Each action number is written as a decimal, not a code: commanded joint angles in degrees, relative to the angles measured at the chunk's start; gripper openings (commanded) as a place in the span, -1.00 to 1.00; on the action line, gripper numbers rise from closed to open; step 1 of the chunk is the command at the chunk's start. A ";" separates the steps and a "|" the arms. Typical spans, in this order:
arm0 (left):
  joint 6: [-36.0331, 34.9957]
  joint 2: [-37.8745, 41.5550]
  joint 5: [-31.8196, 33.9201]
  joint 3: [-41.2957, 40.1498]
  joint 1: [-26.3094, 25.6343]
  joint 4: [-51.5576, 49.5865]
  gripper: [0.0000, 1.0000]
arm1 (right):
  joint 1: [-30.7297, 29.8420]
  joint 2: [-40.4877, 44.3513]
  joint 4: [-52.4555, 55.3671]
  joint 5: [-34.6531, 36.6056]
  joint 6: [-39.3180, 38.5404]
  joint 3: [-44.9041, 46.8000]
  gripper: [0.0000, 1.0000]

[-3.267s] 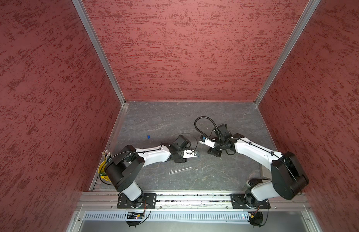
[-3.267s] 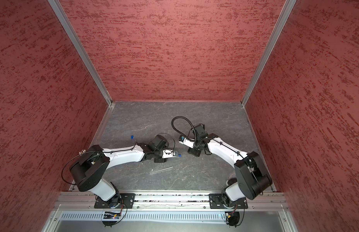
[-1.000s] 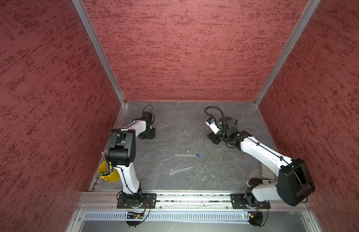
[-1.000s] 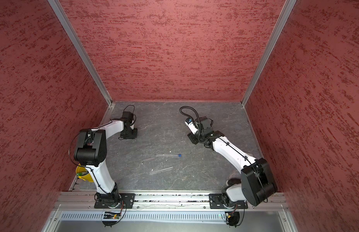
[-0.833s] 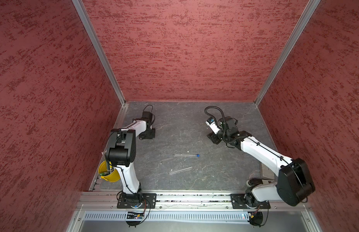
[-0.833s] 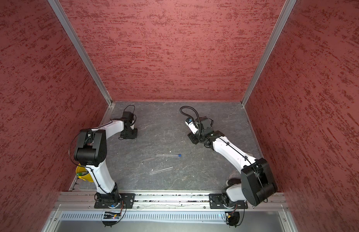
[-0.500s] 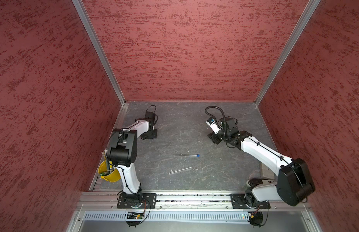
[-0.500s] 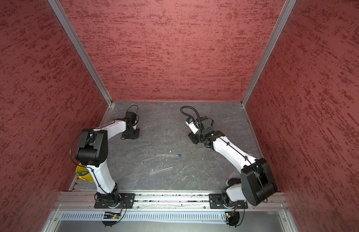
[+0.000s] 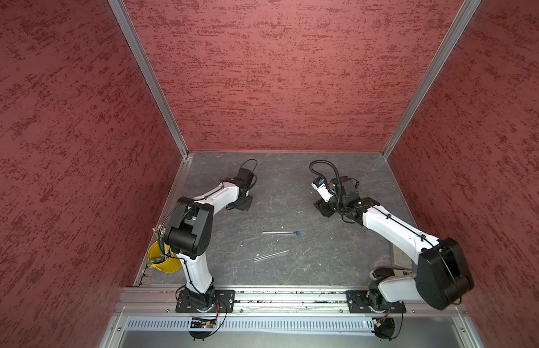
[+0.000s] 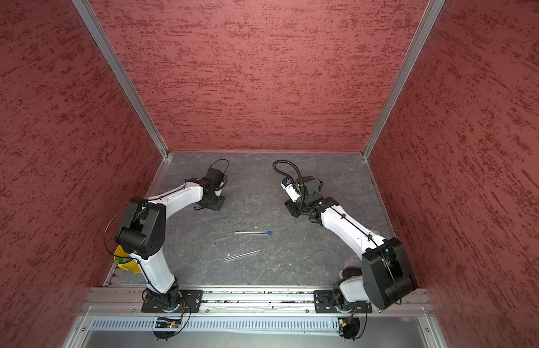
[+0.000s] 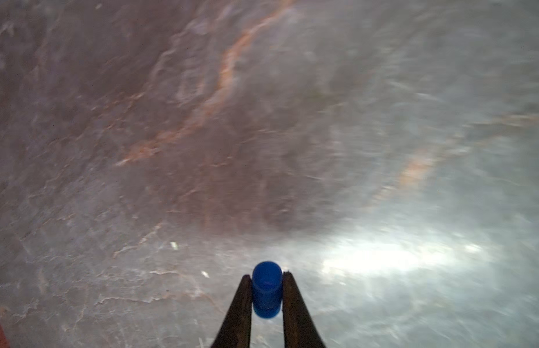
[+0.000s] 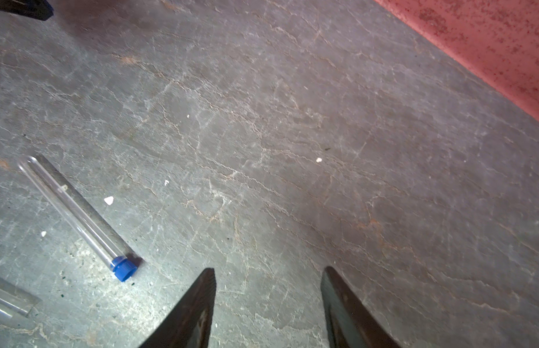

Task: Insert stoppers into test tubes
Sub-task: Place the stopper at the center of the board.

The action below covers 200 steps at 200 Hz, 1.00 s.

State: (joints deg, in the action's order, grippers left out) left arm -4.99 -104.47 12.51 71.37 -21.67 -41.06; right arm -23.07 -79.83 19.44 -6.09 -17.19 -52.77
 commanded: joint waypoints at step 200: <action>-20.12 -16.03 -14.86 17.61 -17.70 -5.88 -0.59 | 7.60 3.31 -3.15 0.88 0.51 3.70 0.20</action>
State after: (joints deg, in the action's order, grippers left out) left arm -23.68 -119.20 -1.26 88.62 -39.51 -46.72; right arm -15.94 -77.03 17.43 -4.99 -16.53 -49.43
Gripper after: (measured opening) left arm 0.207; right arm 0.603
